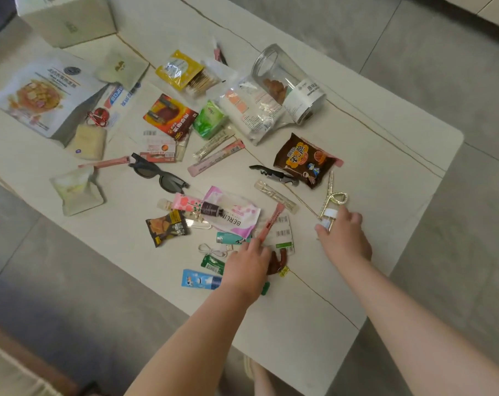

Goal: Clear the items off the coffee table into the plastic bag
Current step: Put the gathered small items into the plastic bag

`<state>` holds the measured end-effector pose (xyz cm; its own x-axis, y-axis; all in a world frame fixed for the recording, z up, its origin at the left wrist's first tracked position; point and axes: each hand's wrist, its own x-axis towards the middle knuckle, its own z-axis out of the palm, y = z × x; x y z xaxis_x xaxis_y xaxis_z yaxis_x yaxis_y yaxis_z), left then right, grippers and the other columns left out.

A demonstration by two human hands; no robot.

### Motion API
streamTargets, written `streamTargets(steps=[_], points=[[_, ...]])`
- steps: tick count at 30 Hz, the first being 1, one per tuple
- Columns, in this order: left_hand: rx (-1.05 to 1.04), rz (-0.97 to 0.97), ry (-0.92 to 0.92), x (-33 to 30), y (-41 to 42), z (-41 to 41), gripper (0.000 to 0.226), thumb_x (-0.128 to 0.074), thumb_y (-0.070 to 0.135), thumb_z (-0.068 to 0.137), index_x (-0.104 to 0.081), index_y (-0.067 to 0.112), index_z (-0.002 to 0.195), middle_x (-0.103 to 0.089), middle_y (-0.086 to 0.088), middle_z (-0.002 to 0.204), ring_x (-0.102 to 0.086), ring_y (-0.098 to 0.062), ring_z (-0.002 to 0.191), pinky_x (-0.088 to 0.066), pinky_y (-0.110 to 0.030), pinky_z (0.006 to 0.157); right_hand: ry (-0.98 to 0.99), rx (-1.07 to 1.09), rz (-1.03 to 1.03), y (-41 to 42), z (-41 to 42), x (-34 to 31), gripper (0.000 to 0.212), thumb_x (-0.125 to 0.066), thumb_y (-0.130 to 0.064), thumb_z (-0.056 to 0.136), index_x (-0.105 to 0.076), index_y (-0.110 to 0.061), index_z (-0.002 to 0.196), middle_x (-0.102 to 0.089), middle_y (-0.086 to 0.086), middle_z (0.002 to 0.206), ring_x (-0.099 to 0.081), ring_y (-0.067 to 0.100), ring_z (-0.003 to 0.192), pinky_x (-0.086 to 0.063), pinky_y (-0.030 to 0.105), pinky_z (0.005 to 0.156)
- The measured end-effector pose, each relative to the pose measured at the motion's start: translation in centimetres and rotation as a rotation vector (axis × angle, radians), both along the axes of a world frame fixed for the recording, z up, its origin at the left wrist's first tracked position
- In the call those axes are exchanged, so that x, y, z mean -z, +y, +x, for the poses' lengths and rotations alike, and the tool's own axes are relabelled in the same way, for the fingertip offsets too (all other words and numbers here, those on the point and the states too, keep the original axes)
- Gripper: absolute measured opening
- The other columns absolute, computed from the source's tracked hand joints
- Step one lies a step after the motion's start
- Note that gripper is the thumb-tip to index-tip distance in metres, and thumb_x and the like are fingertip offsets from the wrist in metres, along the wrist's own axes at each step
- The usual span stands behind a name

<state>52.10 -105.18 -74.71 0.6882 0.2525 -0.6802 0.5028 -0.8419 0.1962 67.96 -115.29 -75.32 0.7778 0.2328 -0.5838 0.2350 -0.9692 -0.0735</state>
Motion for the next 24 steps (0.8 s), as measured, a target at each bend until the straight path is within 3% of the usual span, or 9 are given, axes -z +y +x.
streamTargets(steps=[2, 8, 15, 19, 24], points=[[0.037, 0.014, -0.013, 0.5, -0.6, 0.1, 0.053, -0.063, 0.018, 0.087, -0.037, 0.018, 0.134, -0.03, -0.01, 0.143, -0.044, -0.026, 0.118, -0.045, -0.037, 0.089, -0.013, 0.003, 0.011, 0.1, -0.2, 0.6, 0.058, -0.054, -0.038, 0.092, -0.029, -0.014, 0.138, -0.037, 0.013, 0.129, -0.058, 0.031, 0.098, -0.043, 0.031, 0.061], [0.077, 0.084, 0.005, 1.5, -0.9, 0.1, 0.068, -0.071, 0.017, 0.079, -0.031, 0.014, 0.134, -0.036, -0.011, 0.136, -0.04, -0.028, 0.121, -0.043, -0.036, 0.09, 0.001, -0.029, -0.016, 0.1, -1.5, 1.2, 0.059, -0.057, -0.029, 0.09, -0.025, -0.017, 0.138, -0.035, 0.011, 0.133, -0.053, 0.024, 0.084, -0.04, 0.029, 0.057], [0.055, 0.075, 0.037, 1.3, -0.4, -0.4, 0.041, -0.065, 0.015, 0.085, -0.051, 0.012, 0.124, -0.053, -0.009, 0.123, -0.049, -0.025, 0.114, -0.042, -0.035, 0.097, 0.054, -0.128, -0.003, 1.0, -3.0, -0.9, 0.063, -0.054, -0.03, 0.089, -0.02, -0.021, 0.141, -0.048, 0.011, 0.124, -0.046, 0.02, 0.082, -0.04, 0.029, 0.06], [-0.206, -0.034, 0.071, 0.9, 0.5, -1.4, 0.023, -0.059, 0.016, 0.091, -0.06, 0.011, 0.114, -0.056, -0.009, 0.116, -0.053, -0.025, 0.107, -0.047, -0.035, 0.091, 0.07, -0.195, 0.038, 2.1, -3.9, -2.4, 0.071, -0.056, -0.032, 0.089, -0.014, -0.021, 0.144, -0.054, 0.007, 0.117, -0.049, 0.018, 0.086, -0.039, 0.028, 0.059], [-0.689, -0.194, -0.03, -1.7, 2.6, -3.7, 0.025, -0.056, 0.023, 0.093, -0.06, 0.012, 0.115, -0.054, -0.008, 0.116, -0.058, -0.025, 0.101, -0.05, -0.033, 0.084, 0.13, -0.288, 0.086, 3.1, -5.6, -5.1, 0.074, -0.058, -0.031, 0.085, -0.016, -0.02, 0.145, -0.054, 0.008, 0.116, -0.051, 0.024, 0.103, -0.046, 0.031, 0.071]])
